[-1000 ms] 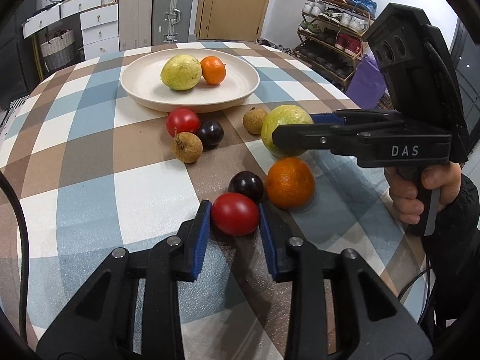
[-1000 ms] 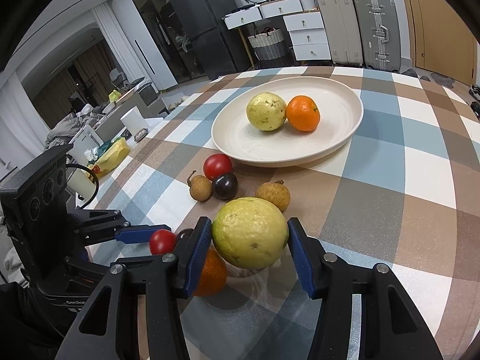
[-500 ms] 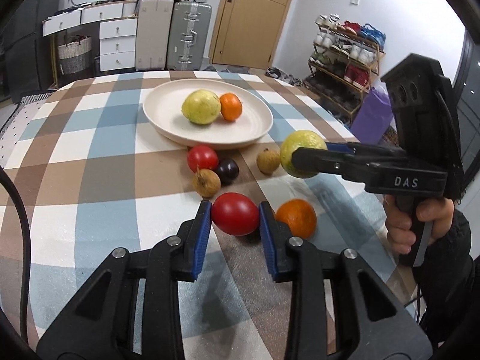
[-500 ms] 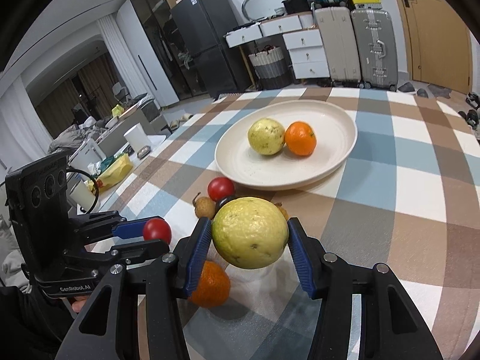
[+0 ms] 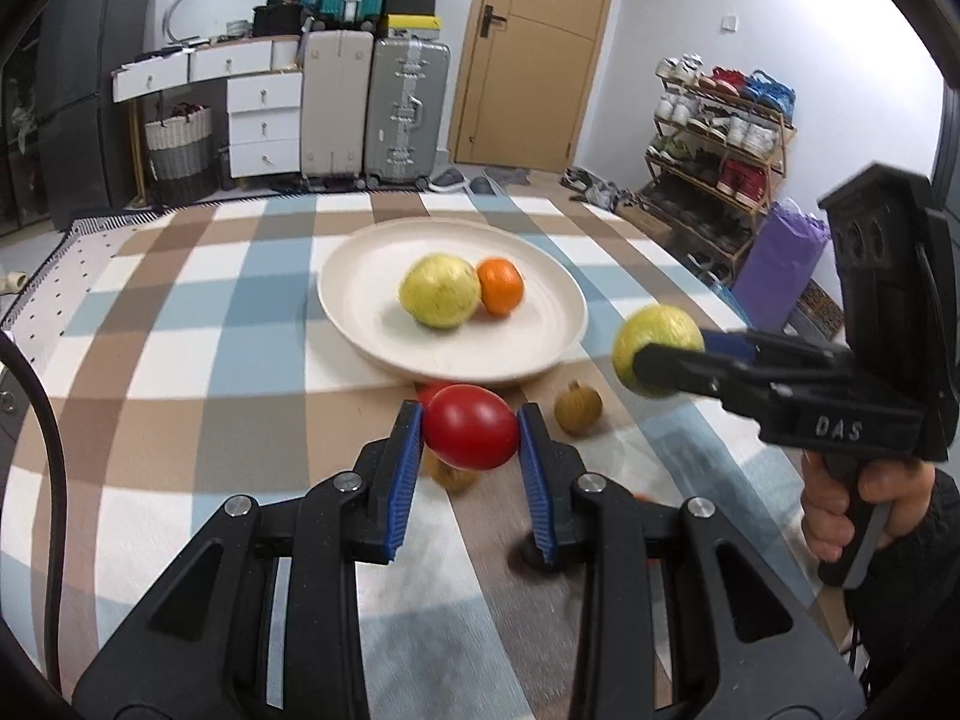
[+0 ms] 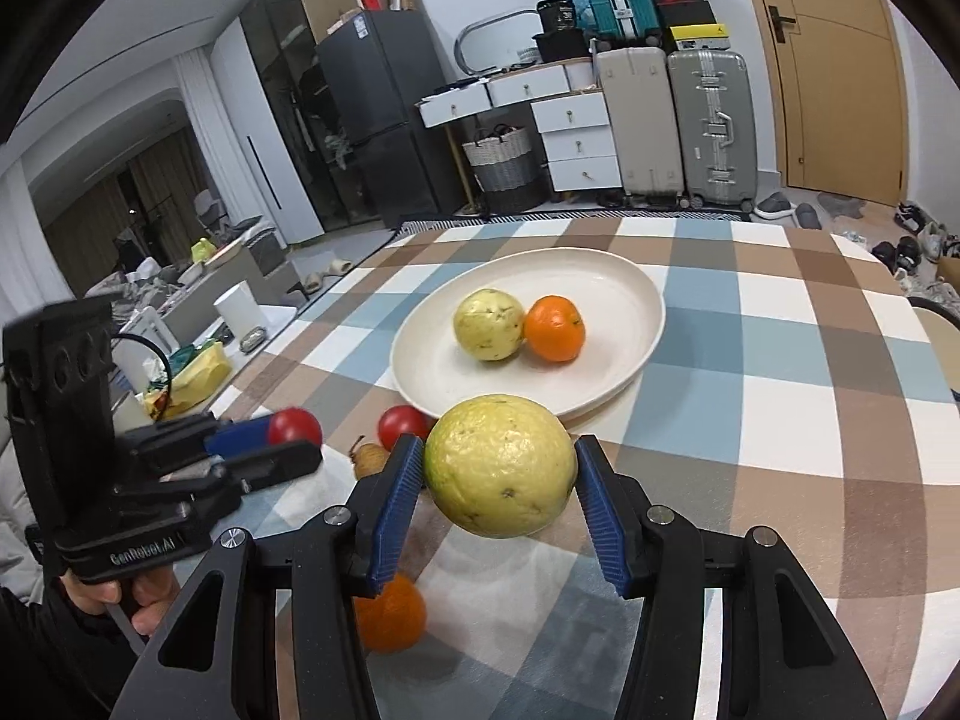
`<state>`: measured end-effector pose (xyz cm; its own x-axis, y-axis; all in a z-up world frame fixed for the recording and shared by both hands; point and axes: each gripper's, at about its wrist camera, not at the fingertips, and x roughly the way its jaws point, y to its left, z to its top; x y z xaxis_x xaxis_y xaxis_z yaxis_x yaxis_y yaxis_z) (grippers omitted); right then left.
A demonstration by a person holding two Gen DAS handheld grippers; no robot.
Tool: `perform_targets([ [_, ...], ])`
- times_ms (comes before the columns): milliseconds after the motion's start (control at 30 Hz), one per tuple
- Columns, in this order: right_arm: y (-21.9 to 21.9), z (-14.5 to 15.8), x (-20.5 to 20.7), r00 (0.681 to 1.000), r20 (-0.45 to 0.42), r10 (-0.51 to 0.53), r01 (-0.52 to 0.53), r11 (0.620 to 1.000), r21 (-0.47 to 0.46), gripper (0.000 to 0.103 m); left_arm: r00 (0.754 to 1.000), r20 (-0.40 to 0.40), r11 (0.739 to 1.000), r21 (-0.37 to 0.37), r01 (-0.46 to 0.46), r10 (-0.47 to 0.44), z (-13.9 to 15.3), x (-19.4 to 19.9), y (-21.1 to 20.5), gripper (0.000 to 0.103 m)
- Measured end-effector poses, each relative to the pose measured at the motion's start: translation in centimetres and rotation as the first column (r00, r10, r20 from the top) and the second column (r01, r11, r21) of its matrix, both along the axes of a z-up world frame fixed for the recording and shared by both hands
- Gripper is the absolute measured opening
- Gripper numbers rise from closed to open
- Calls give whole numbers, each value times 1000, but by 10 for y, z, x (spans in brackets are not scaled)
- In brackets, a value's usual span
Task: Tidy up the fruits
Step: 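Carry the tomato and yellow citrus with both tools onto the plate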
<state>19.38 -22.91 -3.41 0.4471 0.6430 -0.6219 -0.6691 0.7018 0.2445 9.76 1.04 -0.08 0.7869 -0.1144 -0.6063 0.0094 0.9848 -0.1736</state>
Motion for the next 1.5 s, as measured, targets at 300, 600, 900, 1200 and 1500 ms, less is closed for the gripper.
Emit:
perform_targets([
  [300,0,10,7,999,25,-26,26,1000,-15,53,1000,14,1000,4,-19,19,4,21,6,29],
  [600,8,25,17,999,49,-23,24,1000,-16,53,999,31,998,33,-46,45,10,42,12,29],
  [900,17,25,29,997,61,-41,41,999,3,53,998,14,998,16,-63,63,1,67,23,29],
  [1200,27,17,46,997,49,-56,55,998,17,53,998,15,997,37,-68,68,-8,90,27,29],
  [1500,43,2,61,998,22,-51,51,999,-6,53,999,-14,997,66,-50,51,-21,106,23,29],
])
